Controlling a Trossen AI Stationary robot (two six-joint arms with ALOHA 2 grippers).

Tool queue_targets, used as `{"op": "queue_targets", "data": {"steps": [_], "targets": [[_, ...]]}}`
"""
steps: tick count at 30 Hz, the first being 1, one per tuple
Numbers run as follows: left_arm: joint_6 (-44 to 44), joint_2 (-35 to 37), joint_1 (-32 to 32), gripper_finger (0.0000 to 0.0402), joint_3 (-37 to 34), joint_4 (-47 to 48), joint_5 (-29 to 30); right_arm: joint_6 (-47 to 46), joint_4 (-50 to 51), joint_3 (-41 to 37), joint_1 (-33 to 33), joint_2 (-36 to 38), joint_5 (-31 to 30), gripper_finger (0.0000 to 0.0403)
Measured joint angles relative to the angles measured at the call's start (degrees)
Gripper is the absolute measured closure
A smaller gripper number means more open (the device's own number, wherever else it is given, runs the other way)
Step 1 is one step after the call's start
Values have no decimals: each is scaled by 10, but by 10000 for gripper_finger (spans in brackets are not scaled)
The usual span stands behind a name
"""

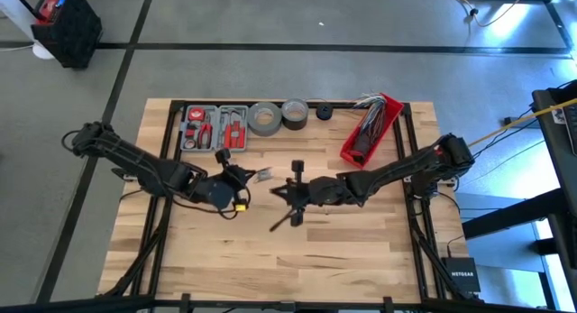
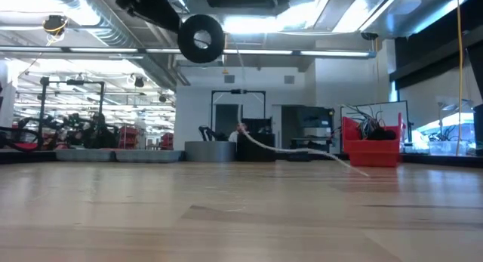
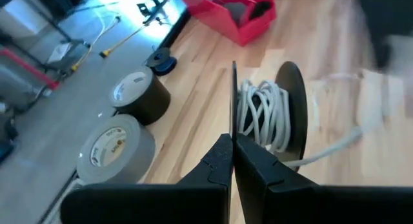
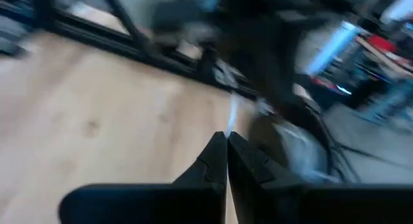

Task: Coil cords
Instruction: Uncoil the white wire from the spool

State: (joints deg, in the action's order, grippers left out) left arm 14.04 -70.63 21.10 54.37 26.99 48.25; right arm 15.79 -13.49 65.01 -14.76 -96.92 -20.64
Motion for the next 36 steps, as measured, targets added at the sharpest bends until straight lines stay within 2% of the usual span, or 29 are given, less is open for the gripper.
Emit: {"op": "queue_targets", "data": {"steps": [4, 8, 11, 15, 17, 21, 25, 28, 32, 34, 36], "targets": [[19, 0, -14, 396, 0, -35, 28, 5, -5, 0, 2, -11, 56, 399], [8, 0, -13, 396, 0, -57, 43, 20, 11, 0, 12, -25, 57, 396], [-6, 0, 1, 396, 0, -67, 58, 29, 59, 0, 24, -32, 46, 398], [-28, 2, 18, 396, 0, -70, 67, 24, 141, 0, 42, -32, -27, 399], [-35, 6, 26, 396, 0, -65, 68, 14, 188, -1, 45, -31, -87, 397], [-26, 15, 38, 396, 0, -39, 67, 10, 256, -1, 37, -17, -245, 398], [-2, 25, 41, 396, 0, 8, 64, 3, 274, -1, 15, 12, -340, 400], [31, 26, 38, 396, 0, 47, 64, 0, 259, -1, -9, 40, -370, 399], [68, 26, 25, 396, 0, 91, 63, -2, 206, -1, -35, 61, -372, 397], [87, 26, 15, 396, 0, 105, 64, 13, 160, -1, -46, 62, -359, 398], [100, 26, 3, 396, 0, 115, 64, 33, 121, -1, -53, 61, -317, 398]]}}
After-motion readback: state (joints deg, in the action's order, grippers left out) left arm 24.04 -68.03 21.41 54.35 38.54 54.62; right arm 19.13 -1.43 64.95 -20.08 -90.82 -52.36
